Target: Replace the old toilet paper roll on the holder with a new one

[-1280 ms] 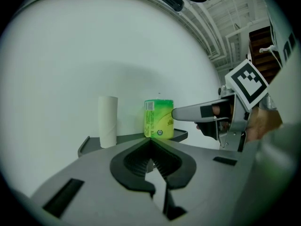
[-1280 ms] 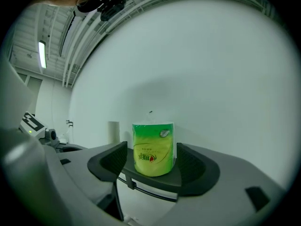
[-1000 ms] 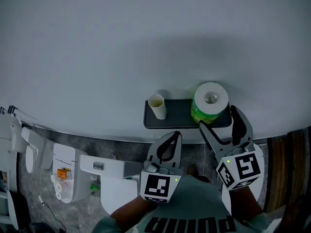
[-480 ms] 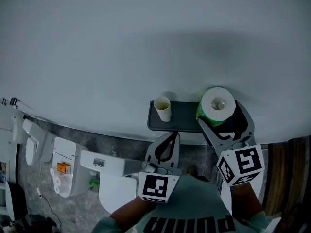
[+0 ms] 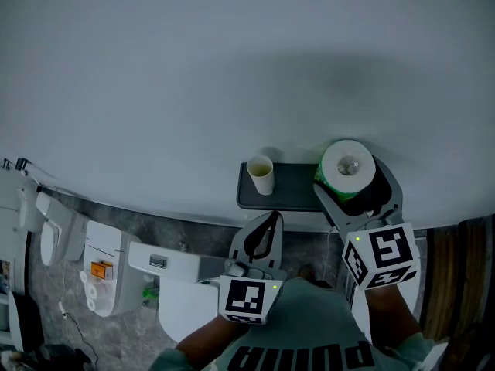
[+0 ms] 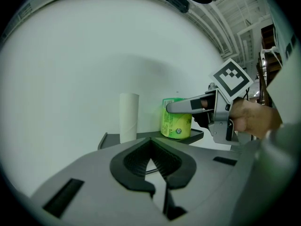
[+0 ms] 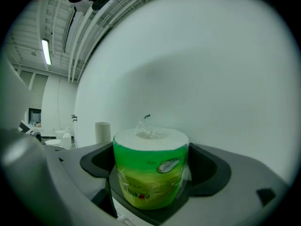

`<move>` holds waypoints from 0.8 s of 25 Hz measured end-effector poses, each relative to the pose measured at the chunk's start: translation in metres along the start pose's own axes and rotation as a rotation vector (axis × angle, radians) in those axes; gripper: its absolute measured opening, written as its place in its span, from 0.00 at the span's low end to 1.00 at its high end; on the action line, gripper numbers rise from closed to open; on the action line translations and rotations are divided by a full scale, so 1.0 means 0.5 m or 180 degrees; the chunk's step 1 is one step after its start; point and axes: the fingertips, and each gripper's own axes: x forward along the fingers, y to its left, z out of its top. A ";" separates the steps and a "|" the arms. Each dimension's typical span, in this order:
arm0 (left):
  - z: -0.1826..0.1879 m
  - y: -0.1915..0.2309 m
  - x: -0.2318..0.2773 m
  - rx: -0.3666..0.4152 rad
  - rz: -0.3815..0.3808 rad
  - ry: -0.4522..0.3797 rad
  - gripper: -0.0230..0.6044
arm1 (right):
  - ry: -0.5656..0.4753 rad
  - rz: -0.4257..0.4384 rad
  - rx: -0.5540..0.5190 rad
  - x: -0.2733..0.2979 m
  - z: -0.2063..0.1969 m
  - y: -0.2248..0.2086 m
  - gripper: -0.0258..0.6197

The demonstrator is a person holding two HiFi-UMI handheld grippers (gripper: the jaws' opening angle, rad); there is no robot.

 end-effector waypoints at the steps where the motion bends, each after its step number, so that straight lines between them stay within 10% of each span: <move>1: -0.001 0.001 -0.002 -0.0009 0.0001 0.0015 0.04 | -0.0001 -0.0013 -0.0011 0.000 0.000 0.000 0.74; 20: -0.027 0.019 -0.031 -0.0016 -0.0021 0.0139 0.04 | -0.0244 -0.0231 -0.0072 -0.014 0.011 -0.004 0.73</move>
